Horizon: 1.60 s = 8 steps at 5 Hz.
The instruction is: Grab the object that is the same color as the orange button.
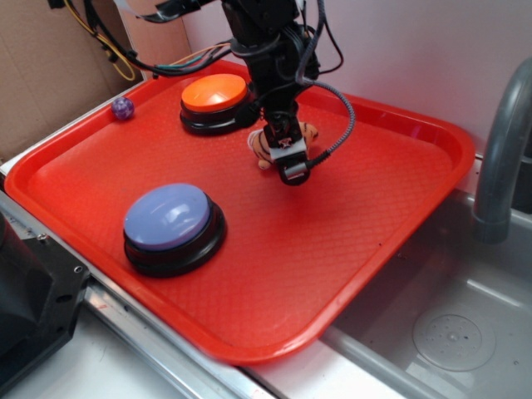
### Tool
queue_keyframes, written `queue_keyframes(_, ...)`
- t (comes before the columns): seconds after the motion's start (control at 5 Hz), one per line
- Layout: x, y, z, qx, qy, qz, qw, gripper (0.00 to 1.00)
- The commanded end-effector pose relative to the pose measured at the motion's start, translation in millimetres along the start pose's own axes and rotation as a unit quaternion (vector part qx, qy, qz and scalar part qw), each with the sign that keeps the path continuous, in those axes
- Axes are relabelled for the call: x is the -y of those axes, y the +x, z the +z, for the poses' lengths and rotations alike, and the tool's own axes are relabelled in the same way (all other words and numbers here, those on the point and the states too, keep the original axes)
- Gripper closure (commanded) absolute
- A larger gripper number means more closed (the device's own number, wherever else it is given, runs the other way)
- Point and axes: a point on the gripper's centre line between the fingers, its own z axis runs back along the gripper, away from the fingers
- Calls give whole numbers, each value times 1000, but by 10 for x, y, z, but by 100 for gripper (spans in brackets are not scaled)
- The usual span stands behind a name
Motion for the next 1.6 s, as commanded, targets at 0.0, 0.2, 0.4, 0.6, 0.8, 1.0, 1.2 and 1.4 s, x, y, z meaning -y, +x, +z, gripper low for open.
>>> queue_keyframes(0.0,165,-5,-133,-28,8,-17,999,100)
queue_keyframes(0.2,198,-57,-10,-41,-19,-25,999,100)
queue_keyframes(0.4,195,-65,404,-53,-26,8,998,100)
queue_keyframes(0.6,138,-252,952,-54,-66,110,990,100)
queue_keyframes(0.8,42,-477,1453,-89,-33,185,978,100)
queue_keyframes(1.0,-116,-756,1675,-88,-15,250,964,100)
queue_keyframes(1.2,-273,-927,1790,-77,3,285,955,100)
queue_keyframes(1.4,-447,-1045,1832,-77,13,318,945,100)
